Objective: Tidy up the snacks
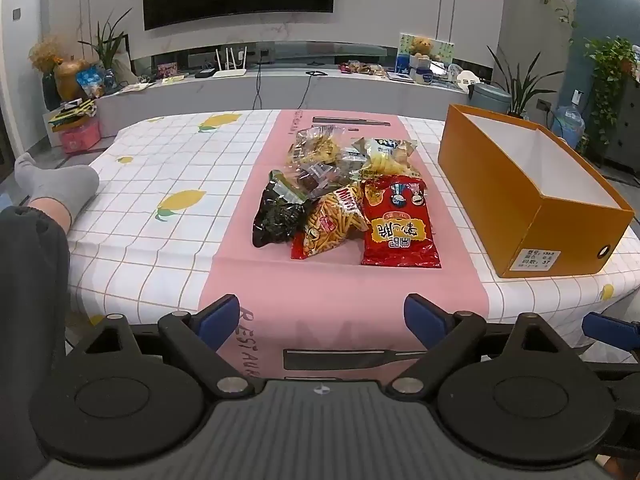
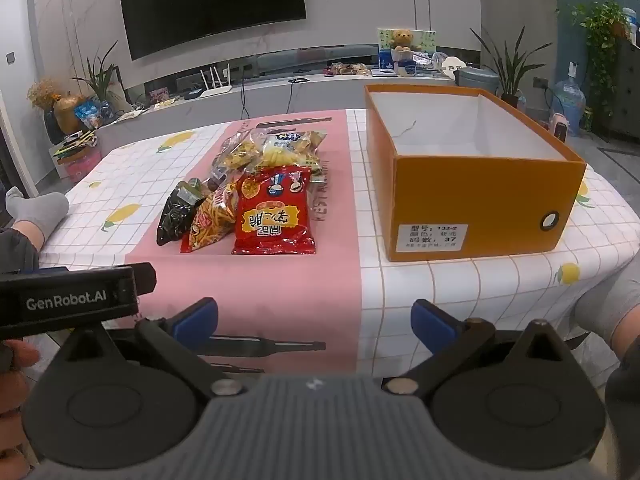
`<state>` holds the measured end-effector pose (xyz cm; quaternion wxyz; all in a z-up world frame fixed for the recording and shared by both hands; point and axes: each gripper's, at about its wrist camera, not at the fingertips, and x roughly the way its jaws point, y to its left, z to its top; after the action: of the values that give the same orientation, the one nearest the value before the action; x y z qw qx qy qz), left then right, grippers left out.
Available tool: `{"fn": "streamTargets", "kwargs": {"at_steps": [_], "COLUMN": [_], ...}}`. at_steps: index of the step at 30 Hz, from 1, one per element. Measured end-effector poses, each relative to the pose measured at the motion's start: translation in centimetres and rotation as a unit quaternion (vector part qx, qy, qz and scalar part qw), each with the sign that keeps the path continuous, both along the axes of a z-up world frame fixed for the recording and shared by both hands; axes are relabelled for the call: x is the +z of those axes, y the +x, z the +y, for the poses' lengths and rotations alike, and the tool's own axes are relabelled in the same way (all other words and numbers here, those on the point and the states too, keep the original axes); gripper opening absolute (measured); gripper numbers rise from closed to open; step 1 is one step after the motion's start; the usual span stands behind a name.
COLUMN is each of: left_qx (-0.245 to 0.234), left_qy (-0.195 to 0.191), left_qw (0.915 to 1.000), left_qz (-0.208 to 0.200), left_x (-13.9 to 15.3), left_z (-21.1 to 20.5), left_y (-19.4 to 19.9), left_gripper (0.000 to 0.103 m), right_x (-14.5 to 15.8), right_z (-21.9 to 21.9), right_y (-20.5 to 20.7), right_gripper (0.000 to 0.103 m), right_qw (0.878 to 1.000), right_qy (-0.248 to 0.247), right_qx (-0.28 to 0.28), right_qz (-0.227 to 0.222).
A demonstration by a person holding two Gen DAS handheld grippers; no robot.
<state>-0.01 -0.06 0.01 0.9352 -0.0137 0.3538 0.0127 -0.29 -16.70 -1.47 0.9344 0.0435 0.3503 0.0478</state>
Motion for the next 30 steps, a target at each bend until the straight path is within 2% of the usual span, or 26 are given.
{"fn": "streamTargets", "kwargs": {"at_steps": [11,16,30], "left_qx": [0.000,0.000,0.009], "left_qy": [-0.006,0.008,0.010], "left_qw": [1.0000,1.0000,0.9996], "left_qz": [0.006,0.005,0.025], "left_x": [0.00,0.07,-0.49], "left_z": [-0.07,-0.14,0.23], "left_y": [0.11,-0.01,0.43], "left_gripper": [0.103,0.103,0.103], "right_x": [0.12,-0.17,-0.29], "right_z": [0.20,0.14,0.55], "right_y": [0.37,0.02,-0.03], "right_gripper": [0.100,0.100,0.100], "right_qw": [1.000,1.000,1.000], "right_qy": [0.005,0.004,-0.004], "right_qx": [0.000,0.003,0.004], "right_qz": [0.003,0.002,0.002]}}
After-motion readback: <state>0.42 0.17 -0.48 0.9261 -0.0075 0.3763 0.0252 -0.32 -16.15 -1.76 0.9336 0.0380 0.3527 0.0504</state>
